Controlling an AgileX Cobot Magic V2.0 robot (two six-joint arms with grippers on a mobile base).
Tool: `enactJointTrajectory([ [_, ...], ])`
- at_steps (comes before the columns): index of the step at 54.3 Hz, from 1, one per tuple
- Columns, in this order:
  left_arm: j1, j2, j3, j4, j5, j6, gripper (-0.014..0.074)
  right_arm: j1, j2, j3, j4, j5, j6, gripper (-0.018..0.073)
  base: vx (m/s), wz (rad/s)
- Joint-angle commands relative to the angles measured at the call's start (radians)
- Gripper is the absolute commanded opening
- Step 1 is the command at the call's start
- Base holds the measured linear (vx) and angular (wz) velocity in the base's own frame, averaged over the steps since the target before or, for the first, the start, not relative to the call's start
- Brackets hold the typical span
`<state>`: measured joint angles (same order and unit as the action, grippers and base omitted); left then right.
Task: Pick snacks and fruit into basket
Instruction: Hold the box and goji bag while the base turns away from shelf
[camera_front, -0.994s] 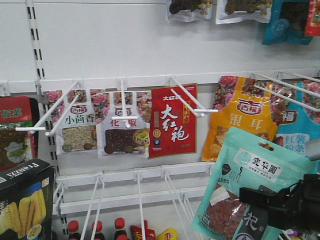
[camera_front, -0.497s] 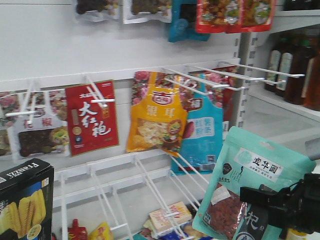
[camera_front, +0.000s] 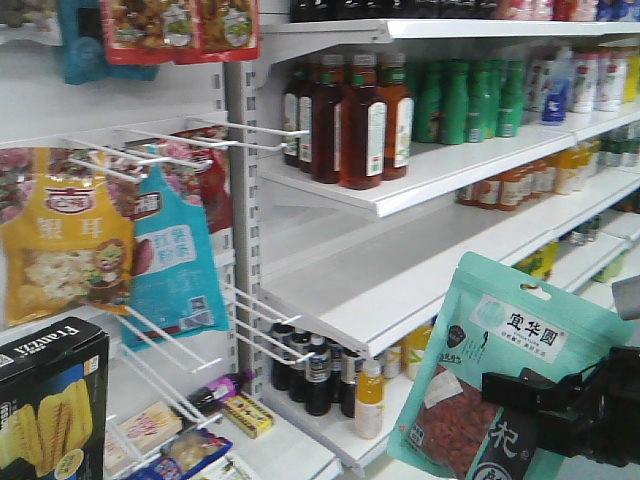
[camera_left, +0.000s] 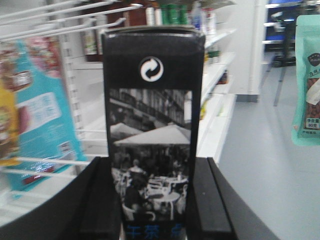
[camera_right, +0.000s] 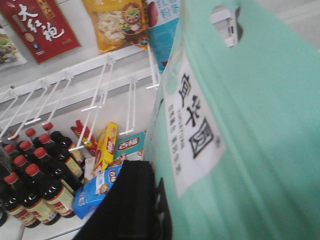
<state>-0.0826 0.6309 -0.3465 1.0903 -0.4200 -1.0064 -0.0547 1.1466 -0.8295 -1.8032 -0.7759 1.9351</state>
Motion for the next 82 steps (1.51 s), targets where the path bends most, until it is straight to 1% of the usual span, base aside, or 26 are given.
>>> enactJointTrajectory([
  [1, 0.000, -0.001, -0.029, -0.041, -0.042, -0.003, 0.0003, -0.002, -0.025, -0.029, 0.008, 0.009, -0.008, -0.0011, -0.06, -0.67],
  [26, 0.000, 0.000, -0.029, -0.041, -0.042, -0.003, 0.0003, -0.002, -0.025, -0.029, 0.009, 0.008, -0.008, -0.0011, -0.05, -0.63],
  [45, -0.001, 0.000, -0.029, -0.041, -0.042, -0.003, 0.0003, -0.002, -0.025, -0.029, 0.009, 0.008, -0.008, -0.0011, -0.06, -0.43],
  [59, -0.082, 0.000, -0.029, -0.042, -0.041, -0.003, 0.0003, -0.002, -0.025, -0.029, 0.008, 0.008, -0.008, -0.0011, -0.05, -0.43],
  [82, -0.089, 0.000, -0.029, -0.042, -0.042, -0.003, 0.0003, -0.002, -0.025, -0.029, 0.008, 0.006, -0.008, -0.0011, 0.05, -0.46],
])
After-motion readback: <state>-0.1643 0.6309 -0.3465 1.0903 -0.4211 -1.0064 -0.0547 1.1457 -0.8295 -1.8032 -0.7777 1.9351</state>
